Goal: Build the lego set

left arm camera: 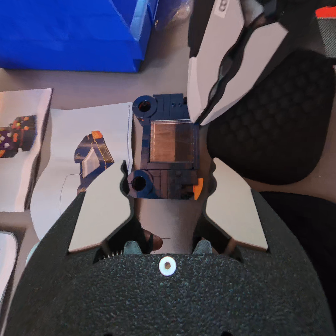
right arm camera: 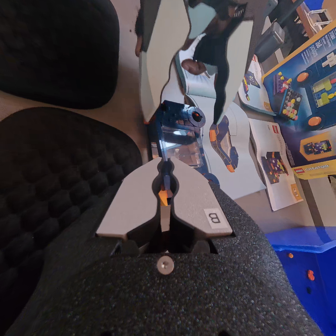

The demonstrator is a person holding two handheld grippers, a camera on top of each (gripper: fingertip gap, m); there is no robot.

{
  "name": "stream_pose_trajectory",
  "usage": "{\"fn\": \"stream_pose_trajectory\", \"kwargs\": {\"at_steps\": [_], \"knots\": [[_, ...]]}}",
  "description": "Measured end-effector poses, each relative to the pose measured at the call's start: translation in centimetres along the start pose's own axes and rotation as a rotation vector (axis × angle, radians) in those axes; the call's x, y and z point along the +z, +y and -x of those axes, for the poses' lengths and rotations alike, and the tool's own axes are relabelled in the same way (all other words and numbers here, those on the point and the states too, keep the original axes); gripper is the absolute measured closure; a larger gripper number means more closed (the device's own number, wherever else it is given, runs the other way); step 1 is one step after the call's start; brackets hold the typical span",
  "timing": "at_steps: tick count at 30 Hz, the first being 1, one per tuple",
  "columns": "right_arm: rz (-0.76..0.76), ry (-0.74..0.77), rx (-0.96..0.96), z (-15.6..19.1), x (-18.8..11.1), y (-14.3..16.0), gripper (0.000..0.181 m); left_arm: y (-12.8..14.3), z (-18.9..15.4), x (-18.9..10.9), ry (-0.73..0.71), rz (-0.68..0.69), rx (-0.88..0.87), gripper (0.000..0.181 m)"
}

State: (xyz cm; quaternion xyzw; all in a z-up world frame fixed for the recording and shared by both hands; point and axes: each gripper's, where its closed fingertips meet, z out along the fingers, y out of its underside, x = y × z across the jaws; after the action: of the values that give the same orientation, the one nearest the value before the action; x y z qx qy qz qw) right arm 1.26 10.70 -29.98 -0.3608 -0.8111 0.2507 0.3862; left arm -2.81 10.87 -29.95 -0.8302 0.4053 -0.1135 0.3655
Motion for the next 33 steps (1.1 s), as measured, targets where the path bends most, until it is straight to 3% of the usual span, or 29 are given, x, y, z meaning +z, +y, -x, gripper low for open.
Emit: {"fn": "stream_pose_trajectory", "kwargs": {"at_steps": [4, 7, 9, 10, 12, 16, 18, 23, 28, 31, 33], "knots": [[0.002, -0.017, 0.057, 0.0, 0.1, -0.1, 0.177, 0.7, 0.3, 1.9, 0.024, 0.100, 0.023, 0.090], [-0.005, -0.041, 0.136, 0.0, 0.3, -0.2, 0.175, 1.0, -0.2, 2.9, 0.071, 0.156, 0.039, 0.098], [-0.004, -0.095, 0.162, 0.5, 0.2, -0.3, 0.164, 1.3, -0.5, 3.3, 0.103, 0.189, 0.036, 0.103], [0.010, -0.111, 0.158, 0.6, 0.0, -0.1, 0.150, 1.3, -0.5, 3.3, 0.110, 0.194, 0.031, 0.103], [0.052, -0.078, 0.115, 0.0, -0.4, 0.7, 0.140, 1.3, -0.5, 3.3, 0.119, 0.205, 0.039, 0.103], [0.038, 0.020, -0.070, 0.1, -0.2, 0.3, 0.150, 1.4, -0.6, 3.3, 0.158, 0.221, 0.008, 0.102], [0.091, 0.065, -0.110, 0.2, 0.3, 0.8, 0.173, 1.5, -0.6, 3.4, 0.164, 0.227, 0.011, 0.101], [0.077, 0.059, -0.030, 0.2, 0.5, 0.4, 0.178, 1.5, -0.5, 3.5, 0.145, 0.246, 0.029, 0.101], [-0.005, -0.014, 0.161, -0.6, -0.4, -0.3, 0.154, 0.9, -0.4, 3.2, 0.152, 0.200, 0.024, 0.101], [0.010, -0.076, 0.237, -1.1, -0.4, -0.1, 0.118, 0.8, -0.3, 3.0, 0.152, 0.181, 0.007, 0.101], [0.043, -0.117, 0.213, -0.9, 0.2, 0.3, 0.113, 0.9, -0.4, 3.1, 0.161, 0.183, 0.011, 0.103]]}}
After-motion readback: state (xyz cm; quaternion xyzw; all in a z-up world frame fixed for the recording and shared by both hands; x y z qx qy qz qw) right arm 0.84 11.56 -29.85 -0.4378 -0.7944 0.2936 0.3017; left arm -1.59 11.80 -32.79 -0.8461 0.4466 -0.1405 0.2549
